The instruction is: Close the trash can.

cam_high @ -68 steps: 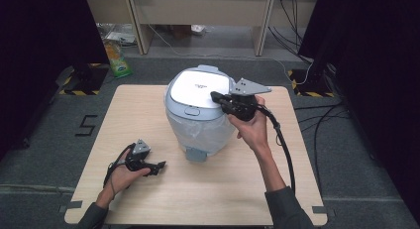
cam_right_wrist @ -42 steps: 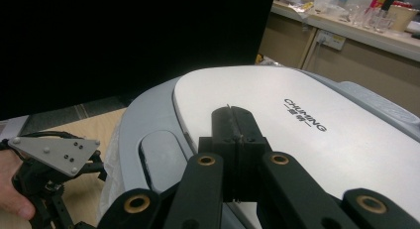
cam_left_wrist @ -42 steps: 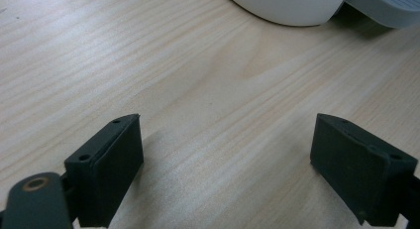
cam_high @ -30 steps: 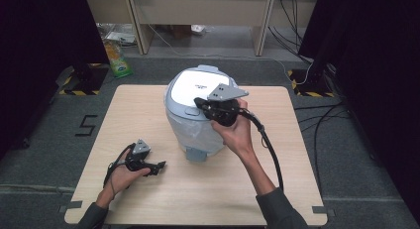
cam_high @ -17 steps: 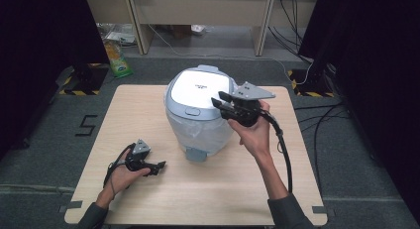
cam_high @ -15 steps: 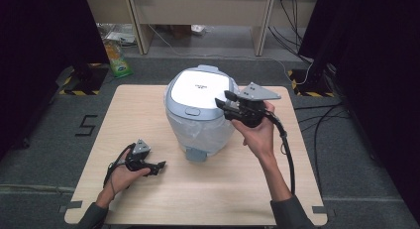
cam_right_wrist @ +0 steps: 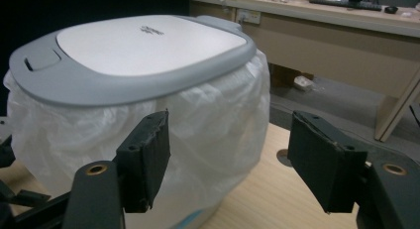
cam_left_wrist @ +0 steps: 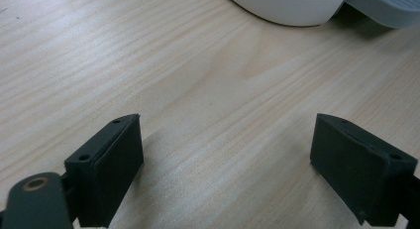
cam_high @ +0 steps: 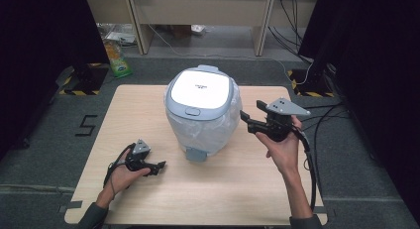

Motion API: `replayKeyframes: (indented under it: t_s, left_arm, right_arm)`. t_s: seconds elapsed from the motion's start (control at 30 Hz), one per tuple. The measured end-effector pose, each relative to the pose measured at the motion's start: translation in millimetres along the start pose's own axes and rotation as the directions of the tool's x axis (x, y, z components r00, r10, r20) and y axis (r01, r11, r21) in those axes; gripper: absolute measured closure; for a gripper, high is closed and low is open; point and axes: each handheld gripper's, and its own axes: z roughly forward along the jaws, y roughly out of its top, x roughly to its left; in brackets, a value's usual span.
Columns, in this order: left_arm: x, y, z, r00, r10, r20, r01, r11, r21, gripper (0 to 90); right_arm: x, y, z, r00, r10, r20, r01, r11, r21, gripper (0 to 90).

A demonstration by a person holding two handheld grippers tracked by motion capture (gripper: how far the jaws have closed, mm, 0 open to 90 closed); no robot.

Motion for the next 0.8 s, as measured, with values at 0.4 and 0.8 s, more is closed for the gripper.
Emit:
replayKeyframes:
  t_s: [0.4, 0.8]
  left_arm:
    - [0.0, -0.1, 0.3, 1.0, 0.0, -0.001, 0.0, 1.0, -0.003, 12.1]
    - [-0.1, -0.2, 0.4, 1.0, 0.0, -0.001, 0.0, 1.0, -0.005, 12.1]
  right_arm:
    - [-9.7, -38.5, -13.7, 0.9986, 0.003, 0.052, -0.006, 0.9984, 0.056, 24.3]
    - [-13.9, -63.1, -18.8, 0.9955, 0.034, 0.089, -0.041, 0.9959, 0.08, 20.9]
